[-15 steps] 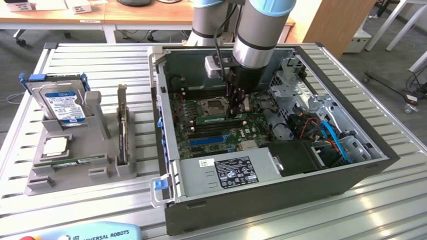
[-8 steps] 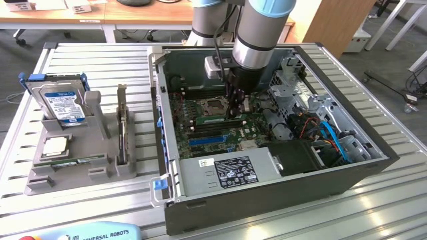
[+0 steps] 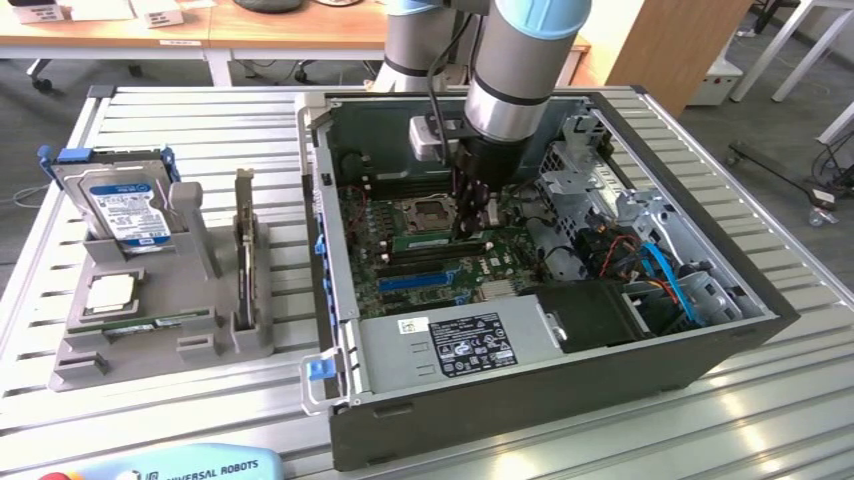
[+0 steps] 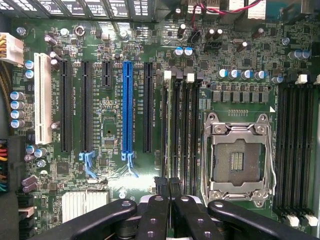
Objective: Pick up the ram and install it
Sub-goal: 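Insert the ram into the slot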
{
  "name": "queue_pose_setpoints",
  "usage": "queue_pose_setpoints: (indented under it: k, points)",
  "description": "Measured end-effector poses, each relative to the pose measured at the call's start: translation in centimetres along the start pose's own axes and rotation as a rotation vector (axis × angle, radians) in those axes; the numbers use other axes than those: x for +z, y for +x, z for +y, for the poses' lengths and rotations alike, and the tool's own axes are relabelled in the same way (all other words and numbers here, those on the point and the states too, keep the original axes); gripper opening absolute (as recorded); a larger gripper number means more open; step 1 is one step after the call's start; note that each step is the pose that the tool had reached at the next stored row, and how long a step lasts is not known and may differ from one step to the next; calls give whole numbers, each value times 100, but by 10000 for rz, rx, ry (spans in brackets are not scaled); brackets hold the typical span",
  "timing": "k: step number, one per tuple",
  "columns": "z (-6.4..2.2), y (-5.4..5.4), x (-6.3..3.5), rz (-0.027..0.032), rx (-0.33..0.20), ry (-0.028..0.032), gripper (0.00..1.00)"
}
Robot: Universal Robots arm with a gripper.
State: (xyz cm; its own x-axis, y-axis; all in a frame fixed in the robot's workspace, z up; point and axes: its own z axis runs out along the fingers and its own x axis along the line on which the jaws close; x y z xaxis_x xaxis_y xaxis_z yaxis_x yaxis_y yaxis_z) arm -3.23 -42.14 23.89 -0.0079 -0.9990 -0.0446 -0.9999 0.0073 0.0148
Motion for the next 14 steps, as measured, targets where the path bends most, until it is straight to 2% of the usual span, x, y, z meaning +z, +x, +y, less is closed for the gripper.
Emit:
queue_pose_setpoints:
  k: [14]
  points:
    - [0,2,42,1,0,0,11]
